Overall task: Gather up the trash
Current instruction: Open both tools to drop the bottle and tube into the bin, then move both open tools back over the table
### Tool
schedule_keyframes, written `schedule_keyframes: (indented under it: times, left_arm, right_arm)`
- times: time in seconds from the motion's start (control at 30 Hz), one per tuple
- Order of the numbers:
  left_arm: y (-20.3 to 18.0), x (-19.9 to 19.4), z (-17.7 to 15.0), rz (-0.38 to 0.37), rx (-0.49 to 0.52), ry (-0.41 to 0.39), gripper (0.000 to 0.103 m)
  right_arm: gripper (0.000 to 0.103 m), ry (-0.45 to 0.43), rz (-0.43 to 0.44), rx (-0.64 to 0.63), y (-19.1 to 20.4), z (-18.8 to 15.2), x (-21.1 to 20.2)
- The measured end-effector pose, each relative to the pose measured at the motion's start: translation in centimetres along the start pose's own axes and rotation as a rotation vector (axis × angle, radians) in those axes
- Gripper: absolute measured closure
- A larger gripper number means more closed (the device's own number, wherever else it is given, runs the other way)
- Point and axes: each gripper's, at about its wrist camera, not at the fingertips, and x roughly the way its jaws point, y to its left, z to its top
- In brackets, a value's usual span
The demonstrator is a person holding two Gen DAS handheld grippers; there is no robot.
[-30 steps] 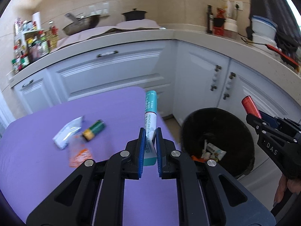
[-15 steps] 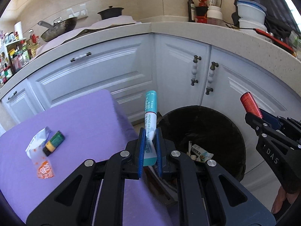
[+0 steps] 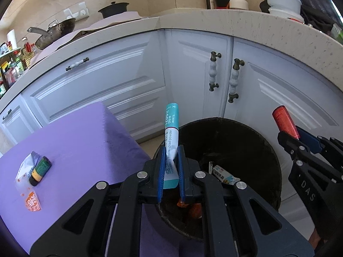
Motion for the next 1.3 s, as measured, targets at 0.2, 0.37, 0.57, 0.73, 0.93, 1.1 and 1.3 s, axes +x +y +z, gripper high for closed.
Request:
schedule_keyframes:
  times: [0.2,0.37,0.57,0.73,0.93,1.1,1.3]
  left_arm:
    - [-0.5,1.8,0.2,0.01,0.011,0.029,0.077]
    - [-0.4,2.2,0.2,0.006,-0.008,0.039,0.055]
    - [-0.4,2.0,0.3,0.007,-0.008,0.033,0.051]
    - [0.1,1.0,0.2,0.018,-0.008,0.017,0.051]
    - [2.0,-1.1,-0.1,0.039,-0.03,-0.003,0.043]
    - [4.8,-3.2,-0.8,0.08,-0.058,-0.016,0.042]
    - [9.4,-5.9,-2.3,0.156,-0.107,-0.025,0.04]
  right_arm:
    - [0.078,0.03,0.0,0.003,0.0,-0.3,1.8]
    - [0.065,0.043,-0.014,0.017,-0.3,-0.6,2.6]
    - [0.062,0.039,-0.024,0.02,-0.5,-0.6,2.4]
    - [0.059,0.032,-0.032,0.028,-0.8,-0.5,1.9]
    - [0.055,0.025,-0.021,0.026,0.0,-0.5,1.0]
    - [0.051,0.014,0.01,0.007,1.9,-0.3,0.1]
    - [0.05,0.003,0.08,-0.045,6.1,0.1,-0.9]
